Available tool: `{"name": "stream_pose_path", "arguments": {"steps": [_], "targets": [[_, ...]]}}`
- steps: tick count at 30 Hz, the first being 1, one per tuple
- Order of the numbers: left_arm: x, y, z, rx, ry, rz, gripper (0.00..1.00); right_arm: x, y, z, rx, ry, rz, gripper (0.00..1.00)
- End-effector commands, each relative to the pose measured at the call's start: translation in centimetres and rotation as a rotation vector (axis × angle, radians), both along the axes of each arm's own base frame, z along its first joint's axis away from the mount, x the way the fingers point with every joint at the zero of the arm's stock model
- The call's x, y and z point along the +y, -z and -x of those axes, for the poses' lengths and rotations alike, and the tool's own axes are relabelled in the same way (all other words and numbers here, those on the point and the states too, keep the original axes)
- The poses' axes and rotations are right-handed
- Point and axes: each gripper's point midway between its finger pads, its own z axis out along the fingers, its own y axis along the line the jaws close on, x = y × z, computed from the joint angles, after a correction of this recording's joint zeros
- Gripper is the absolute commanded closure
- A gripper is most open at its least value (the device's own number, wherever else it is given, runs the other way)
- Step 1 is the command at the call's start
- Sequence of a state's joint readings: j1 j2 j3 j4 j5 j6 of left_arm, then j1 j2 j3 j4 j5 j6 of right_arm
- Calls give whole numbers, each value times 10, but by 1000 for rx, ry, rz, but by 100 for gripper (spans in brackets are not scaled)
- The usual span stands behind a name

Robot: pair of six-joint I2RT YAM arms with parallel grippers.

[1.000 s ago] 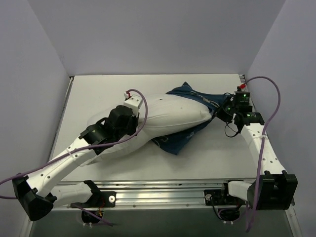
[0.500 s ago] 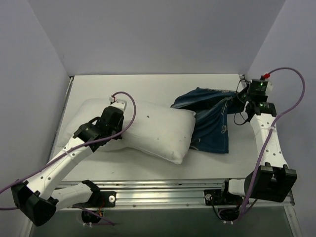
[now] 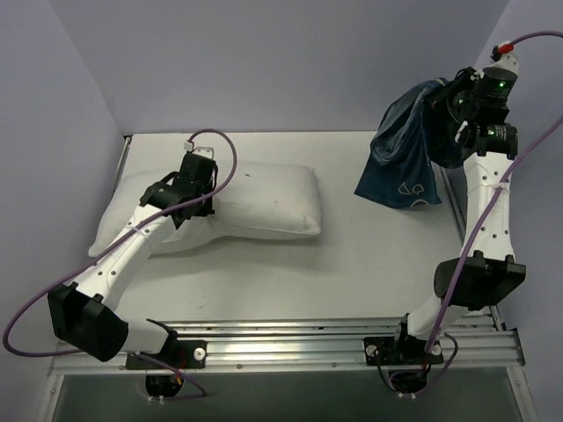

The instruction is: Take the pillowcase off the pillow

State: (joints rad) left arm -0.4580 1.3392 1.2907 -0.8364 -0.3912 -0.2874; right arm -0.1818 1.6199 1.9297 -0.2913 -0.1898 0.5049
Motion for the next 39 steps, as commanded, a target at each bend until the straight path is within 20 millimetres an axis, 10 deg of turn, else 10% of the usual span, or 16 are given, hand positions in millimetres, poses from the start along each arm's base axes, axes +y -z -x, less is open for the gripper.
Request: {"name": "stream_pose_path", "arguments": {"steps": [1,8,12,15,18,23,29,39], "targets": [[-18,-35,-40,-140,-35,105,98,31,18,-13,9,-174,16,100],[-63,-14,-78,-134,11,251,93,100,143,-31,223,-284,-8,99],[-82,3,-78,-95,31,332,76,137,275,-9,476,-314,-129,97],[-82,3,-70,-105,27,359,58,147,338,14,607,-304,-166,92],[-76,-6,-60,-126,22,371,31,155,356,25,649,-342,-170,77],[-64,-43,-40,-178,19,391,3,147,301,34,605,-354,-83,39],[-33,-106,-5,-291,11,367,6,123,178,47,426,-286,48,1],[51,-213,85,-560,-74,288,6,54,26,136,164,-4,234,0]]}}
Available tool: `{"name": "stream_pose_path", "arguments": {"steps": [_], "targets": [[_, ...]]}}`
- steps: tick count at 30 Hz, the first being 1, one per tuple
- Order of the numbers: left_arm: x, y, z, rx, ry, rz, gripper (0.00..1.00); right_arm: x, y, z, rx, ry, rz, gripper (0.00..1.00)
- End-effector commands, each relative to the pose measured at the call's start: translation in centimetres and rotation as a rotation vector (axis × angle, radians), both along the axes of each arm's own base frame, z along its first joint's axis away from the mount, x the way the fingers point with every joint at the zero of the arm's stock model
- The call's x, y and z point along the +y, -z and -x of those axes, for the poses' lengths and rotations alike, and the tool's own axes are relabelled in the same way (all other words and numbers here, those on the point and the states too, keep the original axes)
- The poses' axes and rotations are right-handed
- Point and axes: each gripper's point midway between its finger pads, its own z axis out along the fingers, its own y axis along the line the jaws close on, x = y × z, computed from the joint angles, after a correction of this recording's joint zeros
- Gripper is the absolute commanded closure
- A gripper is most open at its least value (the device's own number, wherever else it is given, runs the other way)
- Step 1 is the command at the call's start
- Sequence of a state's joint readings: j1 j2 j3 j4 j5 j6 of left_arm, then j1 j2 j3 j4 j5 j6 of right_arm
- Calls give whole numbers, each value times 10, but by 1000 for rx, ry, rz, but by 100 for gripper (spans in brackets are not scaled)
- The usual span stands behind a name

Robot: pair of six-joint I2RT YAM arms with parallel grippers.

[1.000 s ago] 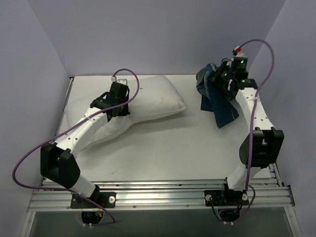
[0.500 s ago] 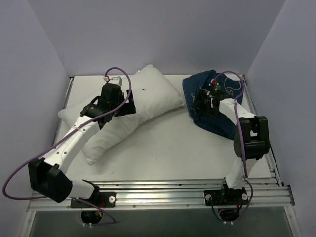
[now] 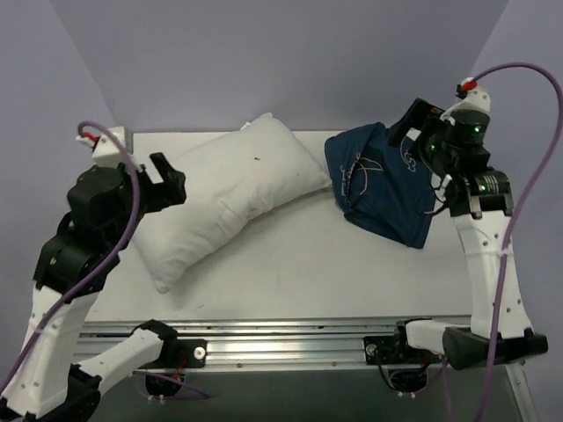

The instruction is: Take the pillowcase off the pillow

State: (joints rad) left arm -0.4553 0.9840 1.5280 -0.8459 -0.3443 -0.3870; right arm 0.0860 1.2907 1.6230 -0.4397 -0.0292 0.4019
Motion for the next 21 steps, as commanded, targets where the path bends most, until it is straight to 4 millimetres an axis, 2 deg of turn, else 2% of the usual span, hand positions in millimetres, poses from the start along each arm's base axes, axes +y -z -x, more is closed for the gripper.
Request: {"name": "stream_pose_path", "arguments": {"steps": [1,2,3,4,6,7,9,11,12,13,14,16,21], "targets": [[46,-18,40,-38,-107,-72,6,-39,-19,46,-7,148,118,0],[56,-28,55,-78,-120,-62,6,-45,-37,67,-65,172,123,0],[62,-30,63,-93,-130,-61,6,-54,-45,78,-92,207,149,0],[69,-30,72,-99,-149,-65,6,-59,-53,99,-135,223,157,0],[84,-31,95,-134,-166,-58,6,-70,-60,121,-174,266,199,0],[89,-30,102,-145,-177,-57,6,-75,-61,139,-205,282,207,0],[101,-24,120,-166,-195,-53,6,-85,-60,157,-238,328,230,0],[115,-21,137,-194,-232,-41,6,-87,-49,180,-277,341,227,0],[118,-12,140,-183,-243,-46,6,-88,-48,185,-299,345,222,0],[121,-9,143,-188,-249,-42,6,-92,-50,203,-345,356,218,0],[126,-7,152,-210,-255,-31,6,-92,-38,205,-337,356,223,0],[129,5,156,-203,-259,-36,6,-93,-38,221,-390,354,219,0],[139,23,170,-224,-287,-14,6,-98,-17,235,-395,363,228,0]]}}
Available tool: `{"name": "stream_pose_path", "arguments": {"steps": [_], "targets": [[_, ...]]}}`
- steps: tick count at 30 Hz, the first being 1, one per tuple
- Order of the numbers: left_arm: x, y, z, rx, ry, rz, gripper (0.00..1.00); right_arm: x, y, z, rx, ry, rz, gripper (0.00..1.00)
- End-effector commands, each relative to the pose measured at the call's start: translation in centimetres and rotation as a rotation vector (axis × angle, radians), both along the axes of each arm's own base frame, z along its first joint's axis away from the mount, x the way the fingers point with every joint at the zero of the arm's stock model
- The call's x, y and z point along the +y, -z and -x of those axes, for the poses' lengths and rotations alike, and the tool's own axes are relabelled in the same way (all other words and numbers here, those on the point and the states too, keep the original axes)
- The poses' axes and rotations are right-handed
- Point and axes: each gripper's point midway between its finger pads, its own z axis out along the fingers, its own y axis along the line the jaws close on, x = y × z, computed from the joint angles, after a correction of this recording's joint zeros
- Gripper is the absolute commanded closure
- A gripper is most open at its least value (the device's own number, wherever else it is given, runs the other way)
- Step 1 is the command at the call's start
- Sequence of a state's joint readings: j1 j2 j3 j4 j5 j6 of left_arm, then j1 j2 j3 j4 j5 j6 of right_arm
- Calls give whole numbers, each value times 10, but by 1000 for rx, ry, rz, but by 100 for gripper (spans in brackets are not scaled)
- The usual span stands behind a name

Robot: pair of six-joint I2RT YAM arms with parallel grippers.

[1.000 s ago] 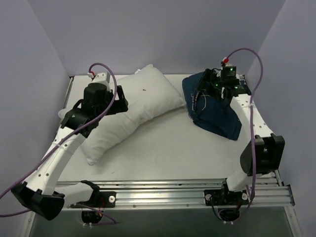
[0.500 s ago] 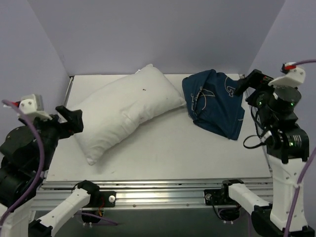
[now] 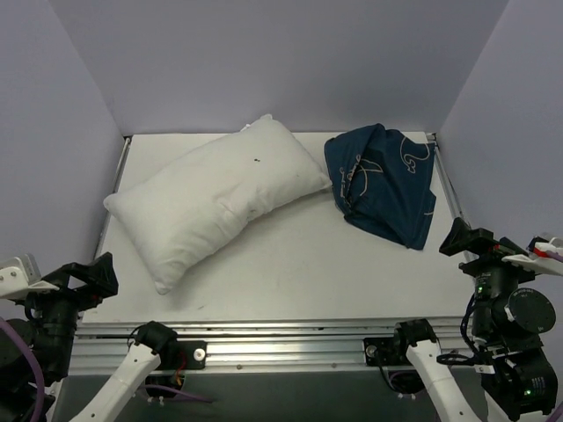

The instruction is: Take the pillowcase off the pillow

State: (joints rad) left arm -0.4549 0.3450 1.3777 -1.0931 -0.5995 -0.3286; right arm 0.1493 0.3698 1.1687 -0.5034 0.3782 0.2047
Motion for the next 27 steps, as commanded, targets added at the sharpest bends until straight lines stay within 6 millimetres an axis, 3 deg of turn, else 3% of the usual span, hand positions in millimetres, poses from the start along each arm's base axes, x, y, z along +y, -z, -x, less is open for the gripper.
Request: {"name": "stream_pose_path", "arguments": {"steps": [1,8,27], "targets": [[10,17,4,20,-52,-14,6,-10,2,5,-32,49,18,0],[11,32,3,22,-72,11,6,-9,21,-1,-3,48,13,0],[12,38,1,36,-83,5,6,-5,22,-7,2,33,14,0]]}}
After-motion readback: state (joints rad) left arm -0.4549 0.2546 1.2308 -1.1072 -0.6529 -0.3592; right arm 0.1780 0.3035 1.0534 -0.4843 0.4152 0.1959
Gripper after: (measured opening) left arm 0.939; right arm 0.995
